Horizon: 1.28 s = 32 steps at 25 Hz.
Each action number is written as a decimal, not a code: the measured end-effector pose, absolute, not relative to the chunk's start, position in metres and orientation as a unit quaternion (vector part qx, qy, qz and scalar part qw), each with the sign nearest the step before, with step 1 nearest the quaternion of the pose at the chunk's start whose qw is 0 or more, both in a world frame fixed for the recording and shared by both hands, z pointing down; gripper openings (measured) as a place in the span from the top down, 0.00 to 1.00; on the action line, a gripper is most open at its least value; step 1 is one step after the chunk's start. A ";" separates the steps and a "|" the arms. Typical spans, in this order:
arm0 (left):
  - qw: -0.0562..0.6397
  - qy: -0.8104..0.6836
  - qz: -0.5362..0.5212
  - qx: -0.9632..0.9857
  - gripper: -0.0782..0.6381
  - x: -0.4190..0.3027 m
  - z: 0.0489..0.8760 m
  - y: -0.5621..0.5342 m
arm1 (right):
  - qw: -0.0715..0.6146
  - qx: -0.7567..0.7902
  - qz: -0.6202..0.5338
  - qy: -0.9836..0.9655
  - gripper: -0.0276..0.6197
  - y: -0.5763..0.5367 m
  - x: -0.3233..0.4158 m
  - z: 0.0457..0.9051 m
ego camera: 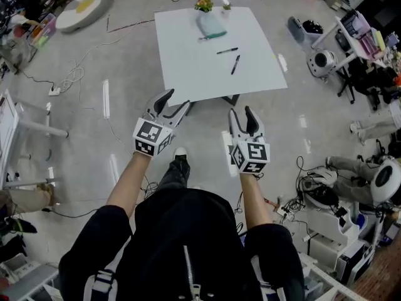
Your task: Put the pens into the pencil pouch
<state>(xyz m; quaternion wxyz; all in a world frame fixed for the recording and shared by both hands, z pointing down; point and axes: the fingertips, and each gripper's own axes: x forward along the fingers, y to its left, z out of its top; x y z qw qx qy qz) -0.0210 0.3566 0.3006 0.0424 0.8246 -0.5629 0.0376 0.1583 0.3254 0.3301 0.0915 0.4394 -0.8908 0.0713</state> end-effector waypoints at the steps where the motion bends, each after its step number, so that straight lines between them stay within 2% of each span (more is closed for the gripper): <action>1: 0.043 -0.559 0.038 0.827 0.56 -0.025 0.300 0.344 | 0.092 0.443 0.072 -0.889 0.64 0.314 0.154 0.329; 14: 0.052 -0.518 0.038 0.853 0.56 -0.088 0.302 0.234 | 0.100 0.477 0.070 -0.870 0.64 0.222 0.089 0.320; 32: 0.063 -0.514 0.032 0.855 0.56 -0.115 0.313 0.185 | 0.106 0.488 0.072 -0.863 0.64 0.174 0.073 0.323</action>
